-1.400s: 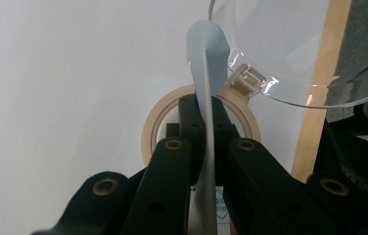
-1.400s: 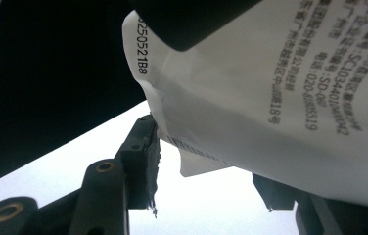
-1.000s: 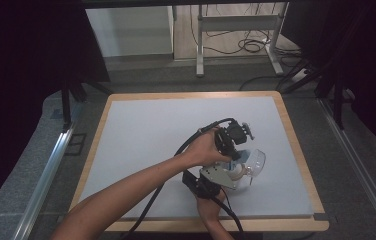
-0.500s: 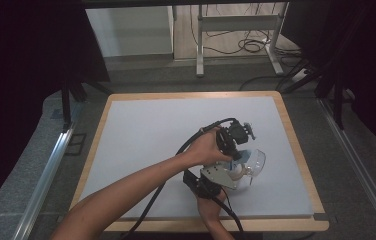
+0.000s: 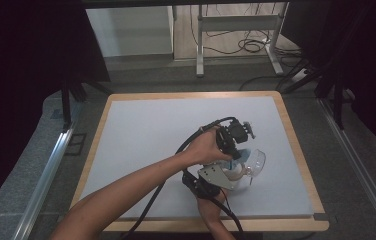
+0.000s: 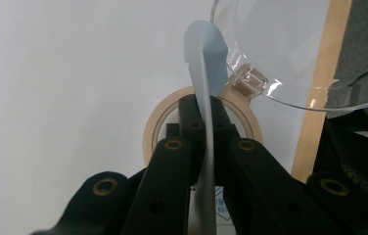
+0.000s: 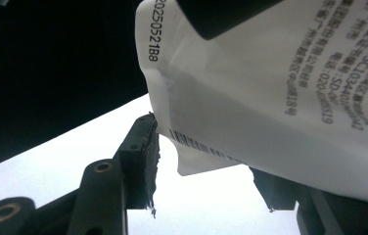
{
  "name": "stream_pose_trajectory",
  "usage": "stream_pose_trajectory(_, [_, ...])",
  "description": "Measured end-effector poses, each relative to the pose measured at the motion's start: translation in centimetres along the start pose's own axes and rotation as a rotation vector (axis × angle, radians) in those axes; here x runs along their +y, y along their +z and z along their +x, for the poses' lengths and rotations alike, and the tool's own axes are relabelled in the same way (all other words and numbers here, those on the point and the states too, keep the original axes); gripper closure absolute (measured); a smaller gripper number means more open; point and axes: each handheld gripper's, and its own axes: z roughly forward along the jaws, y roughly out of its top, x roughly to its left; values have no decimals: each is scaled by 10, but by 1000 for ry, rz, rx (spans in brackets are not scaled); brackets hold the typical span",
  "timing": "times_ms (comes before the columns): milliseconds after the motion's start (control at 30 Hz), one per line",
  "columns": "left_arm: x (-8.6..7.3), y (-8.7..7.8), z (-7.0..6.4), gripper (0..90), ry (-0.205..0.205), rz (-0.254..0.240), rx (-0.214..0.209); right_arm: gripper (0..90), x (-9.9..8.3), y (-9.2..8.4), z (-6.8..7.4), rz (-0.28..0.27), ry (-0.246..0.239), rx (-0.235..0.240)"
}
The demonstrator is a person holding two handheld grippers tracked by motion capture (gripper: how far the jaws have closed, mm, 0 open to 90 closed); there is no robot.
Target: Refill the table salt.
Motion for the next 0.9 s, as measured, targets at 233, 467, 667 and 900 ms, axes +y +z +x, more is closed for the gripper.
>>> stream_pose_trajectory(233, [1, 0, -1, 900, 3, 0, 1, 487, 0, 0, 1, -3, -10, -7])
stream_pose_trajectory(467, [1, 0, -1, 900, 7, 0, -1, 487, 0, -1, 0, -3, -17, -12])
stream_pose_trajectory(667, [2, 2, -1, 900, 3, 2, -3, 486, 0, 0, -1, 2, -10, -13])
stream_pose_trajectory(900, [2, 1, -2, 900, 8, 4, -2, 487, 0, 0, -1, -5, -12, -19])
